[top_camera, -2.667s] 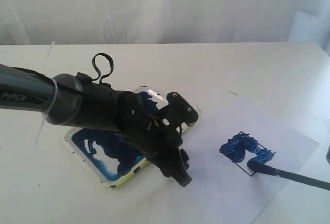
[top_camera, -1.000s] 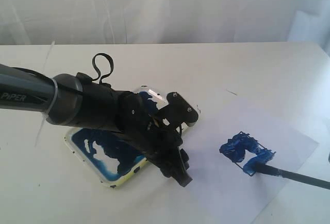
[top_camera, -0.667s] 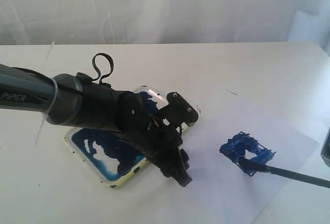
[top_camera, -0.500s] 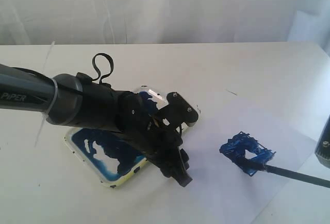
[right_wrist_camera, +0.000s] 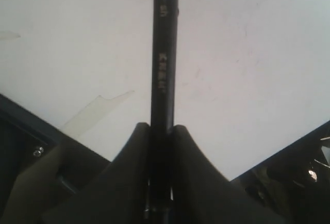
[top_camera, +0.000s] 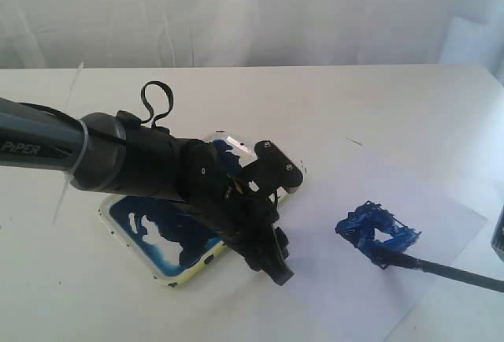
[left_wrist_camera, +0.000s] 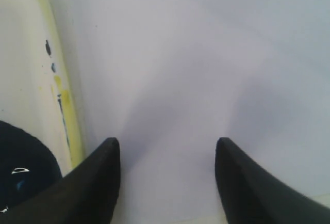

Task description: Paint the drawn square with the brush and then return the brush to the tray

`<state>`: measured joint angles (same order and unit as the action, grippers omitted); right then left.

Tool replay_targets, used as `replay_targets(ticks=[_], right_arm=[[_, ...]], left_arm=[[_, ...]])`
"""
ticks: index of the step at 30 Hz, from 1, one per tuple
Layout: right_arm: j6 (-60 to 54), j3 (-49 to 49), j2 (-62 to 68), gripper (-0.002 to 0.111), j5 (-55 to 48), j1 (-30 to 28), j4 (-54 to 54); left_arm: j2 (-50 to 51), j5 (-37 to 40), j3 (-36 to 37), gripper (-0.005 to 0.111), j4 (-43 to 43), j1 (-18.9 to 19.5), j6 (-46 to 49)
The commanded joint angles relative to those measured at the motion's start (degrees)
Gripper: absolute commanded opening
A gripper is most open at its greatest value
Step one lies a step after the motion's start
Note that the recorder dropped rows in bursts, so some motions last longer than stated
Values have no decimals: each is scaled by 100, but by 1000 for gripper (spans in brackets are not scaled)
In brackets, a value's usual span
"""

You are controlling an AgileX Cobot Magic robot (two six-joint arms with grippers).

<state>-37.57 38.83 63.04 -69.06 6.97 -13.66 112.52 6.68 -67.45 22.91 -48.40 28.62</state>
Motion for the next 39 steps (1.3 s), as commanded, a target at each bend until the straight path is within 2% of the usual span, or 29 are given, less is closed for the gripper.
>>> replay_targets(ticks=[1, 10, 15, 20, 32, 39], right_arm=[[172, -13, -24, 0, -91, -5, -130], [1085, -13, 32, 0, 332, -5, -153], [1033, -13, 32, 0, 383, -5, -117], [329, -13, 32, 0, 646, -5, 454], [329, -13, 32, 0, 277, -5, 280], [746, -13, 32, 0, 171, -5, -123]], left_arm=[[90, 228, 69, 59, 15, -26, -39], [90, 228, 69, 59, 15, -26, -39], [90, 228, 69, 59, 15, -26, -39], [90, 228, 69, 59, 15, -26, -39], [90, 228, 69, 59, 15, -26, -39], [90, 228, 69, 59, 15, -26, -39]])
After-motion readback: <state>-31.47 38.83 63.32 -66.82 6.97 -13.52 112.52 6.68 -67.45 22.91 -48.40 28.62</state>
